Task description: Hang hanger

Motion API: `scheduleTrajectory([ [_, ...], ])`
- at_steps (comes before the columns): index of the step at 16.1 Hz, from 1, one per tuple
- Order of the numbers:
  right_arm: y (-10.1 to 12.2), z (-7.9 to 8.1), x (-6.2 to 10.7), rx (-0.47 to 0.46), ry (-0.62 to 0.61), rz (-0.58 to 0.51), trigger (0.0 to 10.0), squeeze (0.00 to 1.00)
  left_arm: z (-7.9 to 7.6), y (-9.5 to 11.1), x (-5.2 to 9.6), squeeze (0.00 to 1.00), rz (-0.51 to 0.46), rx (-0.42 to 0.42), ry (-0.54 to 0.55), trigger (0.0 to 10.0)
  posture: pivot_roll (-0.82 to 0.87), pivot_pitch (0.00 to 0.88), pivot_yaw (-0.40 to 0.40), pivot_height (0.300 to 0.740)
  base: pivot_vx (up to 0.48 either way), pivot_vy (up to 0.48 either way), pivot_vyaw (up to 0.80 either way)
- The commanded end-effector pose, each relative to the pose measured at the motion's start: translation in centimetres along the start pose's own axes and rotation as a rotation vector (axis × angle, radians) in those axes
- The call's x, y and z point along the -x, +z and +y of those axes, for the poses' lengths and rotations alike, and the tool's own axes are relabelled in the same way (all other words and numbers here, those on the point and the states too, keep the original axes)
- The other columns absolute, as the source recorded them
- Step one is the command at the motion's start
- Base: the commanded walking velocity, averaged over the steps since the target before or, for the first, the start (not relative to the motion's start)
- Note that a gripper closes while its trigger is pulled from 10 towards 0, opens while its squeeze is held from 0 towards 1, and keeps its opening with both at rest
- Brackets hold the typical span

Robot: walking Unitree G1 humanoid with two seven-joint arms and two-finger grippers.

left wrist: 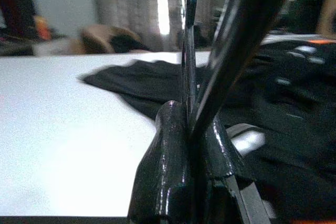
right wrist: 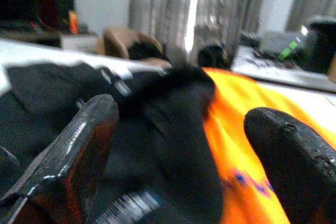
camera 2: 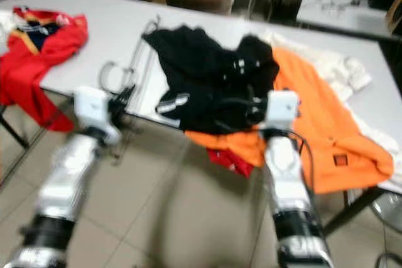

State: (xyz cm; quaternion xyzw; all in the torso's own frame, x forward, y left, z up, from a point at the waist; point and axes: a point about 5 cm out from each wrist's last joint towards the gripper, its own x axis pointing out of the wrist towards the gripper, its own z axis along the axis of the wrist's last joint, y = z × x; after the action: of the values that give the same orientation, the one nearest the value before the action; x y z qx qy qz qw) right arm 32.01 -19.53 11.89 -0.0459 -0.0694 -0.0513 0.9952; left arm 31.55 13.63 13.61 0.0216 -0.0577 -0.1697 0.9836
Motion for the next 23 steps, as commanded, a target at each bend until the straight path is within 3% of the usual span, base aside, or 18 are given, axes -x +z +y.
scheduleTrajectory([
  [1,-0.1,0.2,0.1,-0.006,-0.002,0.007,10.0,0.09,0.6,-0.1,0.0,0.00,0.012,0.008,0.012,10.0,-0.08,0.000,0.012,0.740,0.000,0.000,0.00],
  [4,-0.4,0.2,0.3,-0.002,-0.003,0.020,10.0,0.09,0.5,0.0,-0.2,0.00,0.008,0.018,-0.001,10.0,-0.08,0.000,0.019,0.740,0.000,-0.119,0.00],
  [15,-1.9,0.2,1.3,0.007,0.003,0.086,10.0,0.09,0.3,-0.3,0.0,0.00,-0.002,0.037,-0.017,10.0,-0.09,0.000,0.012,0.740,0.291,-0.378,0.00],
  [18,-1.9,0.6,1.1,0.004,0.022,0.090,10.0,0.09,0.5,-0.4,0.0,0.00,-0.002,0.045,0.001,10.0,-0.08,0.000,0.004,0.740,0.094,0.000,0.00],
  [23,-1.9,1.1,0.9,-0.001,0.047,0.090,10.0,0.09,0.5,-0.4,0.3,0.00,-0.008,0.043,-0.010,10.0,-0.07,0.000,-0.003,0.740,0.000,0.471,0.00],
])
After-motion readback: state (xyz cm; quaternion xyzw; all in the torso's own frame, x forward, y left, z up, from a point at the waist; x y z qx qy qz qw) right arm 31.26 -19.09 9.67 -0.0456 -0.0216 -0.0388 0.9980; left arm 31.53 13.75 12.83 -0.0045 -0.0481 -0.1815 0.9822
